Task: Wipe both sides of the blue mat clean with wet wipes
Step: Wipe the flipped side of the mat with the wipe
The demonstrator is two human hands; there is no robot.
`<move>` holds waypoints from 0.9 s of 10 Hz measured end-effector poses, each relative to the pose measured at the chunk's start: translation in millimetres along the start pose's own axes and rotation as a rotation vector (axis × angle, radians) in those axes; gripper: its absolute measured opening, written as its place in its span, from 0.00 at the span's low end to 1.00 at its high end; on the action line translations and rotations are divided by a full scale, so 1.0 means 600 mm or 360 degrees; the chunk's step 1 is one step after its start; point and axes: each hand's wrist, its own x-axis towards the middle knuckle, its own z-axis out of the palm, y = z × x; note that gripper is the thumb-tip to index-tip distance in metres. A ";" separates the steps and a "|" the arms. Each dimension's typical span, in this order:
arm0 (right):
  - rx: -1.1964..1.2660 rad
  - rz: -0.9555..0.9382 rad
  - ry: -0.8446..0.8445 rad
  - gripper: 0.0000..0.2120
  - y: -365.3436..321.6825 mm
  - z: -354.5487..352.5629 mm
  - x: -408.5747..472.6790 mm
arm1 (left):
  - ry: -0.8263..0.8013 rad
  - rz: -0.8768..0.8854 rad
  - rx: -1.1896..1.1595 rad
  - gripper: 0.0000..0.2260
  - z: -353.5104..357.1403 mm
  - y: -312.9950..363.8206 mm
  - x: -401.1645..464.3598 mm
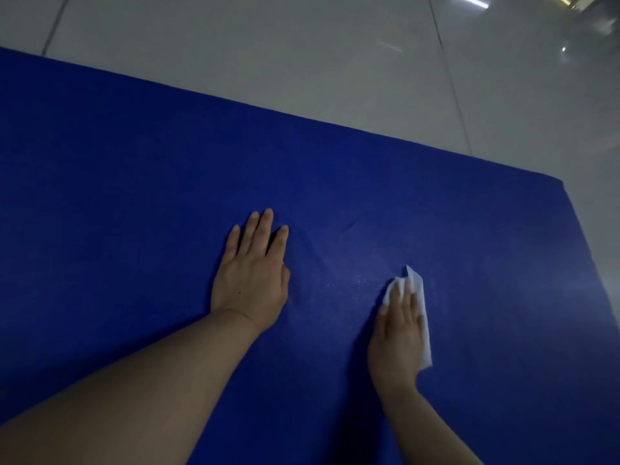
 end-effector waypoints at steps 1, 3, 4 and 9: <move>0.0071 -0.0349 -0.0080 0.22 -0.108 0.020 -0.053 | 0.0084 0.0037 -0.0141 0.25 0.003 -0.003 0.001; -0.0057 -0.0687 -0.0199 0.25 -0.101 0.007 -0.053 | 0.0322 0.0089 -0.0347 0.23 0.013 -0.037 -0.077; -0.0152 0.0064 -0.0071 0.22 -0.044 -0.017 0.009 | 0.0352 0.0042 -0.0332 0.23 0.026 -0.046 -0.173; -0.1803 0.0190 -0.0424 0.26 -0.064 -0.034 -0.155 | 0.0162 -0.0095 -0.0084 0.26 0.041 -0.035 -0.279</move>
